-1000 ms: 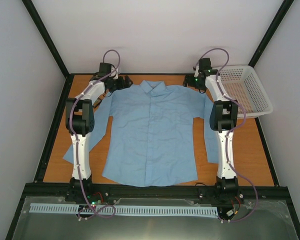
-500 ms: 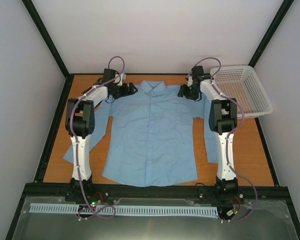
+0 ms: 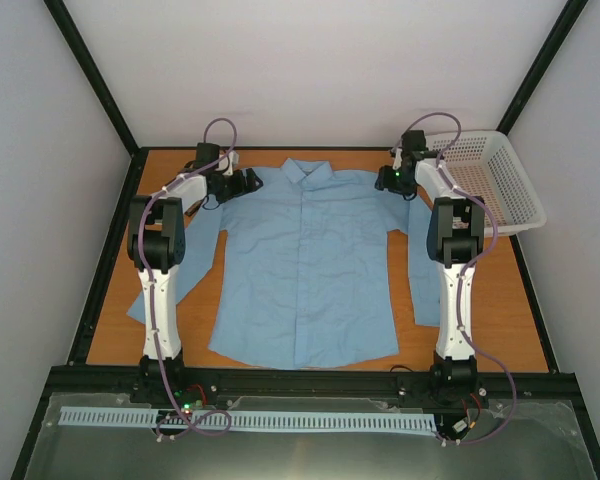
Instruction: Pin the brooch onto the clothing
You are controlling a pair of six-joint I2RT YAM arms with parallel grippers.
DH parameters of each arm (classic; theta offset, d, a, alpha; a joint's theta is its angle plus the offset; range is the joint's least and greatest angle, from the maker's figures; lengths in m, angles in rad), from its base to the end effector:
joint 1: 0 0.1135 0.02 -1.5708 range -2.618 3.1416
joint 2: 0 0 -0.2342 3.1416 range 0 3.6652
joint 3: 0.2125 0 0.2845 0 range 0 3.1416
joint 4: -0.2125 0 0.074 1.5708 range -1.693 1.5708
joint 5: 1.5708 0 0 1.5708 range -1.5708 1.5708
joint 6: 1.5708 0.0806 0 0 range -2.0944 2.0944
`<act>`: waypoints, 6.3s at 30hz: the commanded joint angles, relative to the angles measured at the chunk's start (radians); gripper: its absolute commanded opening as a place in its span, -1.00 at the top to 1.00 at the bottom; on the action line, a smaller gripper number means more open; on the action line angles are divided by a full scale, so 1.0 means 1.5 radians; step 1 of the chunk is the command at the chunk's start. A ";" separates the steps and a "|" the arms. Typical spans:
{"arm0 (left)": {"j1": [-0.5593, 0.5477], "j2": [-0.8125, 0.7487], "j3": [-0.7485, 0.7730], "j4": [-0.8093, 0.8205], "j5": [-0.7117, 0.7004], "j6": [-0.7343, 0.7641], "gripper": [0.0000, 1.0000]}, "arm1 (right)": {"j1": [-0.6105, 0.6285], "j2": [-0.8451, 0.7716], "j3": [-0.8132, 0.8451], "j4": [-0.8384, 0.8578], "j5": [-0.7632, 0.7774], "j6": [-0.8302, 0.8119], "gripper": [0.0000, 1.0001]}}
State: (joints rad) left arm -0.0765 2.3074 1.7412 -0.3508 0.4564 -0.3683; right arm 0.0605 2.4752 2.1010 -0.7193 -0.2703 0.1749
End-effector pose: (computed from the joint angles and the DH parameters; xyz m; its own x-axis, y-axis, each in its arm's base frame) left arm 0.5290 -0.0762 0.0723 -0.8593 -0.2583 -0.4415 0.0284 0.8377 -0.5454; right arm 0.5522 0.0550 0.0777 -0.9045 0.1132 -0.4111 -0.0237 0.9493 0.3135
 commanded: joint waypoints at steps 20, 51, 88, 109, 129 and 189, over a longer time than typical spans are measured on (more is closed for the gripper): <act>-0.212 -0.497 -0.572 0.043 0.021 -0.057 -0.99 | 0.202 -0.593 -0.764 0.196 -0.143 0.096 -0.74; -0.078 -0.769 -0.529 -0.080 -0.370 -0.148 -0.99 | 0.180 -0.822 -0.775 0.123 -0.032 0.065 -1.00; 0.090 -0.045 -0.034 -0.056 -0.451 -0.043 -0.18 | 0.159 -0.804 -0.805 0.095 0.014 -0.016 -1.00; 0.087 -0.116 -0.145 0.003 -0.462 -0.056 0.00 | 0.158 -0.804 -0.815 0.104 0.004 -0.001 -1.00; 0.071 -0.138 -0.159 -0.021 -0.467 -0.067 -0.28 | 0.158 -0.808 -0.831 0.111 -0.004 -0.002 -1.00; 0.075 -0.149 -0.158 -0.009 -0.511 -0.065 0.87 | 0.157 -0.807 -0.840 0.112 -0.011 0.006 -1.00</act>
State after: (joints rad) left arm 0.0380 2.1365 1.4826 -0.3550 -0.2714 -0.4793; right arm 0.3016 1.2736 0.8536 -0.5667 -0.2741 0.1764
